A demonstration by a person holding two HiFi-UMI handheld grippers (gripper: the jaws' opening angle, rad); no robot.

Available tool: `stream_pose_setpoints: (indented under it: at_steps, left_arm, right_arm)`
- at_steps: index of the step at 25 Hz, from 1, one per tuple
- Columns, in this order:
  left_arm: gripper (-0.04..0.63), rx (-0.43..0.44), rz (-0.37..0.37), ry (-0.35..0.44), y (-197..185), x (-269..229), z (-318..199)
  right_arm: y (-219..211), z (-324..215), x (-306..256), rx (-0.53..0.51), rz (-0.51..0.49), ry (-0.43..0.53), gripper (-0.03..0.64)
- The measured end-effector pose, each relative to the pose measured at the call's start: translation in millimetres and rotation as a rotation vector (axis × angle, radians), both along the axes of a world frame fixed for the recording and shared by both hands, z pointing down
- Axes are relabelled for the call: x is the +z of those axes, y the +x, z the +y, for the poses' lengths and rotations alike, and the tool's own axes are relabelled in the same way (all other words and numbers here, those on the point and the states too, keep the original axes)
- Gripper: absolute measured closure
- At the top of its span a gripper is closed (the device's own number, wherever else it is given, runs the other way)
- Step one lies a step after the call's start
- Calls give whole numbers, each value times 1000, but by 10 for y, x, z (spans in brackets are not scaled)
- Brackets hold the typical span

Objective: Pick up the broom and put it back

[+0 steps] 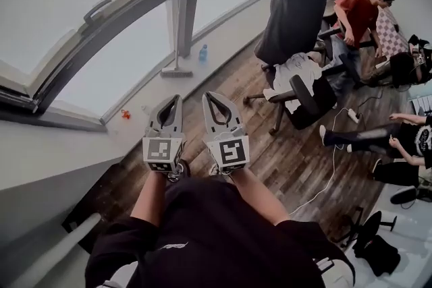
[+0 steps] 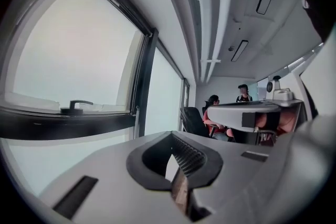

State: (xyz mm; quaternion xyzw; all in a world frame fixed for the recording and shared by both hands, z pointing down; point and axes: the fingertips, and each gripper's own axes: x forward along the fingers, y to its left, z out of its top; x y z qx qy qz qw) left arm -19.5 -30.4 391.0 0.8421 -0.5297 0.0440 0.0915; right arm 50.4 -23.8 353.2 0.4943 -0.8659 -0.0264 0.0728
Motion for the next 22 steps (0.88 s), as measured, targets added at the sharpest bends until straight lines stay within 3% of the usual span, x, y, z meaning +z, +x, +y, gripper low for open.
stream_pose_setpoints:
  at_steps: [12,22]
  left_arm:
    - [595,-60,-23,41,661,-157,331]
    - [595,-58,-45,37,679,-185,336]
  right_arm:
    - [633,242,25,-51,-75,9,595]
    - [676,201,5,-50,-86,9,595]
